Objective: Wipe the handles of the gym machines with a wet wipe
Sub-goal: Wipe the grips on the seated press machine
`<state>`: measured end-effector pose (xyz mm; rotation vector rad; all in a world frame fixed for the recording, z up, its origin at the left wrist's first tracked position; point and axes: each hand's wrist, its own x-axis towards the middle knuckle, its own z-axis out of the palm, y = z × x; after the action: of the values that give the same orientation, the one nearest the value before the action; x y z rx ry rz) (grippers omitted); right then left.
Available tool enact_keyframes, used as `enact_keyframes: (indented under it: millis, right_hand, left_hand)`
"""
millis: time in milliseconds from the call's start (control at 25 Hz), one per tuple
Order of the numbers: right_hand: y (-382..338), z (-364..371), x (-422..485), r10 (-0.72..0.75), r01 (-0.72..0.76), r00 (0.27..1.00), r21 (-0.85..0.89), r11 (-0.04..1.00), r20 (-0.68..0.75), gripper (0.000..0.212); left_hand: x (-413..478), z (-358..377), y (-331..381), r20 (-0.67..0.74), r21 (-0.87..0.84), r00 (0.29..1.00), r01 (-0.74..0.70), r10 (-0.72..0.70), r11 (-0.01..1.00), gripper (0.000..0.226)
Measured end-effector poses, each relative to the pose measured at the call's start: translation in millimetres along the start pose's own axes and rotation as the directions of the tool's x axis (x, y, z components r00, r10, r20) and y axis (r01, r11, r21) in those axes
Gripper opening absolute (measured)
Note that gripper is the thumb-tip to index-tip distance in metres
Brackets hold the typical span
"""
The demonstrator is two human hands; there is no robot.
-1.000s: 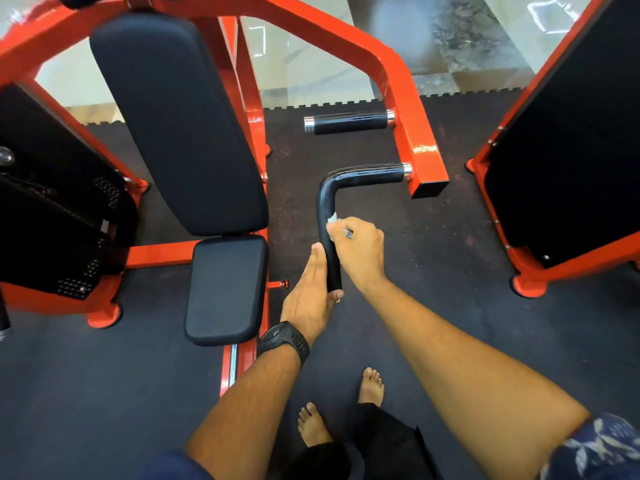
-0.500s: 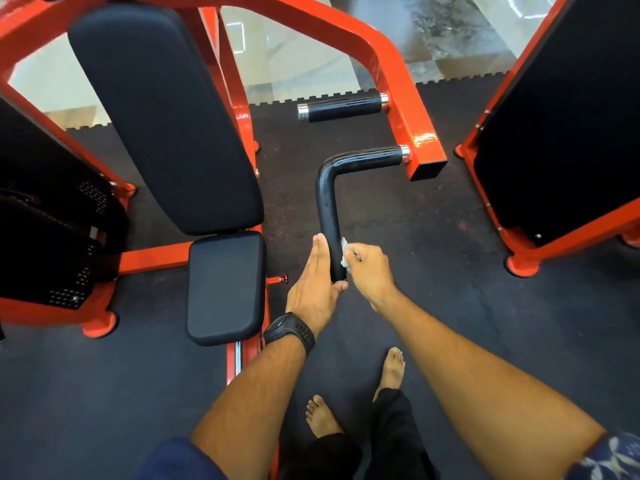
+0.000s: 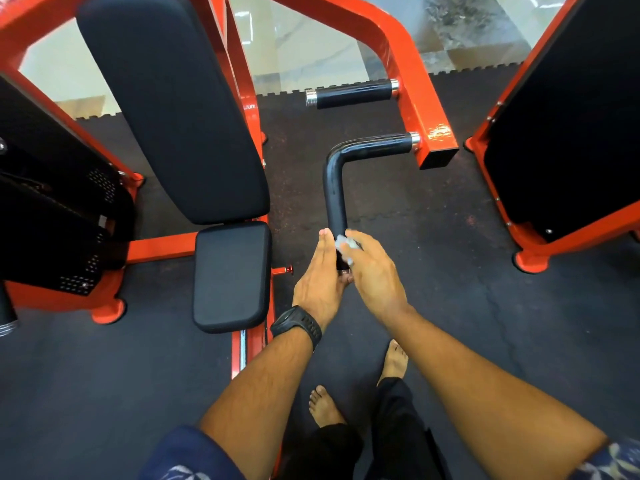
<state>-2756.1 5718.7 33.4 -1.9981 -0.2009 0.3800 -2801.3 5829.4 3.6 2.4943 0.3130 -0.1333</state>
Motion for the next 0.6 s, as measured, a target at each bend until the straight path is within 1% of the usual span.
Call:
enact_keyframes:
  millis: [40, 80, 120, 160, 200, 240, 280, 320, 360, 400, 440, 480, 560, 600]
  right_hand:
    - [8.1, -4.2, 0.1, -0.14, 0.158, 0.986, -0.249, 0.955, 0.091, 0.016]
    - [8.2, -7.9, 1.5, -0.203, 0.252, 0.965, -0.362, 0.898, 0.168, 0.01]
    - [8.4, -11.3, 6.2, -0.225, 0.32, 0.941, -0.453, 0.832, 0.252, 0.008]
    - [9.7, -15.2, 12.1, -0.238, 0.332, 0.936, -0.427, 0.841, 0.258, 0.012]
    - [14.2, -16.9, 20.6, -0.332, 0.44, 0.896, -0.485, 0.755, 0.295, 0.022]
    - [18.9, -18.2, 27.1, -0.431, 0.554, 0.833, -0.501, 0.665, 0.348, 0.032]
    - [20.2, -22.7, 28.5, -0.452, 0.599, 0.801, -0.513, 0.615, 0.393, 0.037]
    - [19.6, -26.7, 27.8, -0.414, 0.577, 0.816, -0.511, 0.637, 0.404, 0.033]
    - [23.3, -29.6, 27.0, -0.418, 0.573, 0.82, -0.546, 0.611, 0.391, 0.026]
    - [21.8, -29.9, 25.8, -0.456, 0.583, 0.812, -0.525, 0.62, 0.363, 0.022]
    - [17.4, -30.0, 29.0, -0.494, 0.638, 0.768, -0.556, 0.532, 0.409, 0.018]
    - [9.8, -31.0, 31.7, -0.521, 0.673, 0.734, -0.567, 0.475, 0.435, 0.012]
    - [-4.4, -28.2, 40.1, -0.447, 0.691, 0.722, -0.591, 0.416, 0.528, 0.019]
    - [-3.6, -25.0, 42.7, -0.439, 0.702, 0.71, -0.603, 0.379, 0.551, 0.02]
  left_hand:
    - [0.1, -0.9, 1.8, 0.001, 0.032, 0.999, 0.051, -0.052, 0.998, 0.068]
    - [1.1, 0.6, 2.4, 0.015, 0.031, 0.992, 0.123, -0.124, 0.992, 0.066]
    - [-2.3, 0.4, 3.2, 0.052, 0.027, 0.991, 0.122, -0.123, 0.992, 0.059]
    - [-6.1, 2.2, 4.8, 0.068, -0.04, 0.992, 0.11, -0.107, 0.993, 0.061]
    - [-8.8, 6.7, 5.6, 0.071, -0.111, 0.989, 0.133, -0.126, 0.985, 0.072]
    - [-9.5, 9.5, 5.2, 0.045, -0.145, 0.992, 0.126, -0.121, 0.981, 0.079]
    - [-9.0, 7.0, 7.1, 0.041, -0.206, 0.987, 0.16, -0.155, 0.966, 0.079]
    - [-7.6, 9.2, 5.6, 0.028, -0.232, 0.983, 0.183, -0.182, 0.955, 0.078]
    - [-7.7, 8.2, 7.4, 0.035, -0.237, 0.981, 0.192, -0.189, 0.953, 0.077]
    - [-7.0, 10.8, 6.3, 0.041, -0.246, 0.981, 0.194, -0.19, 0.95, 0.076]
    - [-7.5, 13.2, 7.6, 0.033, -0.26, 0.981, 0.192, -0.19, 0.946, 0.072]
    - [-7.8, 16.1, 8.5, 0.006, -0.277, 0.981, 0.189, -0.195, 0.942, 0.062]
    - [-9.5, 21.0, 11.1, -0.047, -0.301, 0.974, 0.197, -0.221, 0.933, 0.037]
    - [-11.5, 21.9, 11.5, -0.06, -0.312, 0.973, 0.195, -0.225, 0.93, 0.032]
